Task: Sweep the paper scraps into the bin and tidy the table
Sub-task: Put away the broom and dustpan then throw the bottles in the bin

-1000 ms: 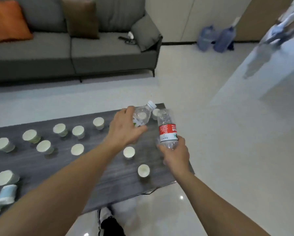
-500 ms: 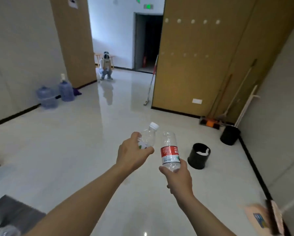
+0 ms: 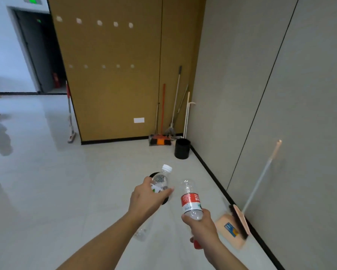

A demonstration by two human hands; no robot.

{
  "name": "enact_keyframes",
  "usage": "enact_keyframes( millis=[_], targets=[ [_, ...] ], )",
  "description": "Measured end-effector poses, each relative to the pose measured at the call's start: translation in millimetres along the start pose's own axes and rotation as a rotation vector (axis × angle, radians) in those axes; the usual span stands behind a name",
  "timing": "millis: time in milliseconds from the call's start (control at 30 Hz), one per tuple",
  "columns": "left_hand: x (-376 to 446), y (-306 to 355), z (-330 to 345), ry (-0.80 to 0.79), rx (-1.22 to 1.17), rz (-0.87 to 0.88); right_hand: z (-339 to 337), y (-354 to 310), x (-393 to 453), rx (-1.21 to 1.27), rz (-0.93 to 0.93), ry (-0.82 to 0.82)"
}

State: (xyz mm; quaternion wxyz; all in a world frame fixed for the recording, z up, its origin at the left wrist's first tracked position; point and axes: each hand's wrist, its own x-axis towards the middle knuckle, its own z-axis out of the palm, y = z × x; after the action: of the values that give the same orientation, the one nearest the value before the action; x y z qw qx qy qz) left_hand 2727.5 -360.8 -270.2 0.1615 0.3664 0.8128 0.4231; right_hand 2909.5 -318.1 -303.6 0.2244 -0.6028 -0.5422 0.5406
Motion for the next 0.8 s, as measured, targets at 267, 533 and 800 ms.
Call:
enact_keyframes(
  millis=[267,533,800],
  targets=[
    [197,-13,28,-0.058,-0.069,-0.141,55,-73,160,-0.036,0.111,-0.061],
    [340,-51,42,-0.064,-0.223,-0.322,111,-118,277,-0.049,0.222,-0.108],
    [496,-94,82,-0.164,-0.355,-0.352,188,-139,445,0.056,0.324,-0.079]
  ],
)
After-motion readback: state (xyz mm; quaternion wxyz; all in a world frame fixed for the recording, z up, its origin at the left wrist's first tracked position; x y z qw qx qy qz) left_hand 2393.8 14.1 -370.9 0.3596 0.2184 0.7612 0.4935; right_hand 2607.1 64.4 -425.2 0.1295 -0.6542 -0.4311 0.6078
